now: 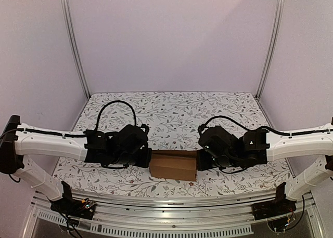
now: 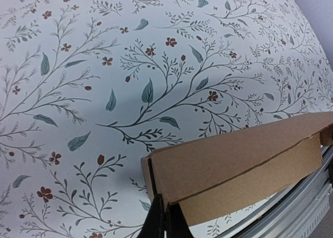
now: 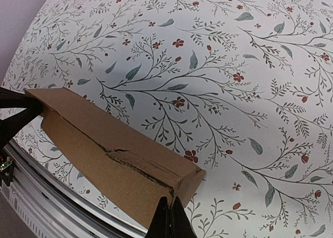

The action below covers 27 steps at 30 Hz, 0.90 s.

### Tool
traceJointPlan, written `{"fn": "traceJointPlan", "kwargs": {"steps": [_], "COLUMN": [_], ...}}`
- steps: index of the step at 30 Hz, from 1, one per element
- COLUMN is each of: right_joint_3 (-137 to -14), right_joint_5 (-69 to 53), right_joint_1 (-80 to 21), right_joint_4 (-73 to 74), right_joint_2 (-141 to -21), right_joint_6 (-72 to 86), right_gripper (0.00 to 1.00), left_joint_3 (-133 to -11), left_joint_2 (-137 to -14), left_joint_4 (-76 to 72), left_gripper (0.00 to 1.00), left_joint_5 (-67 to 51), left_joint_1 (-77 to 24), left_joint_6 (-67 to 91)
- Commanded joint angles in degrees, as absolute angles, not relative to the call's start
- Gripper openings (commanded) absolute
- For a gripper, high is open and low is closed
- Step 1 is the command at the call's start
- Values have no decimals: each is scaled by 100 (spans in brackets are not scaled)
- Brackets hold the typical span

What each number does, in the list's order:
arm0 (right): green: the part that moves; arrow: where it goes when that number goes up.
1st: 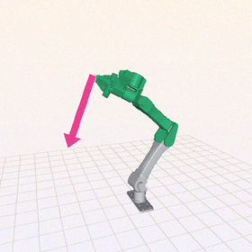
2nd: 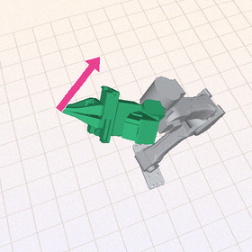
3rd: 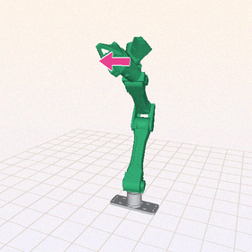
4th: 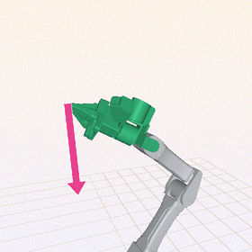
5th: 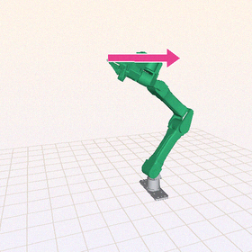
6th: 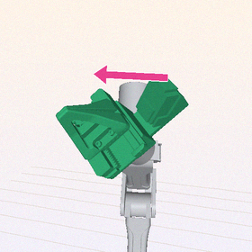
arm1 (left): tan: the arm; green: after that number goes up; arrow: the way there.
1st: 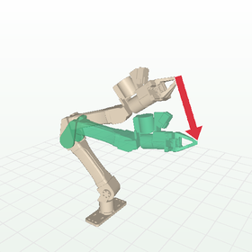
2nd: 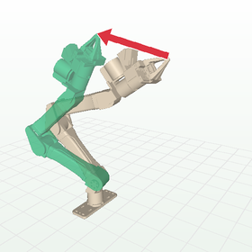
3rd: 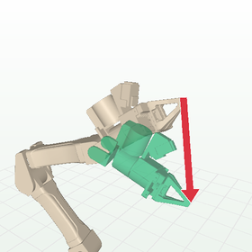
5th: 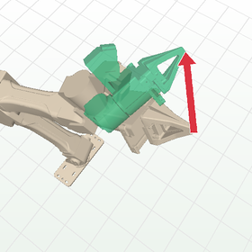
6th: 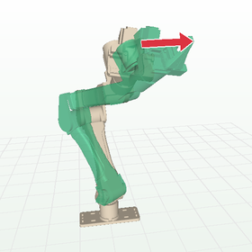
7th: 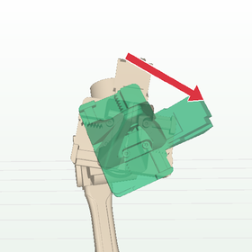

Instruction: Fold the paper box

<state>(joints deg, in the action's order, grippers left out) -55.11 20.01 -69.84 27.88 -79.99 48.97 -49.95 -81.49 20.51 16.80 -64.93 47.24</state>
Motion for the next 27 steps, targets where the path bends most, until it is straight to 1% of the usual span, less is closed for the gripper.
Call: {"fn": "traceJointPlan", "kwargs": {"steps": [1,10,20,27], "right_joint_3": [-5681,-5645,-5630,-5633], "right_joint_5": [1705,1714,1758,1749], "right_joint_1": [-7066,-7064,-7061,-7064], "right_joint_4": [2275,2273,2279,2289], "right_joint_2": [-8048,-8147,-8002,-7896], "right_joint_6": [5003,4977,4981,5024], "right_gripper": [0,0,0,0], "left_joint_3": [-5076,-5108,-5281,-5376], "left_joint_2": [-8458,-8625,-8921,-9075], "left_joint_4": [2278,2349,2484,2549], "left_gripper": [0,0,8,9], "left_joint_5": [1138,1124,1236,1301], "left_joint_1": [-6745,-6814,-6934,-7012], "left_joint_6": [4712,4738,4773,4765]}}
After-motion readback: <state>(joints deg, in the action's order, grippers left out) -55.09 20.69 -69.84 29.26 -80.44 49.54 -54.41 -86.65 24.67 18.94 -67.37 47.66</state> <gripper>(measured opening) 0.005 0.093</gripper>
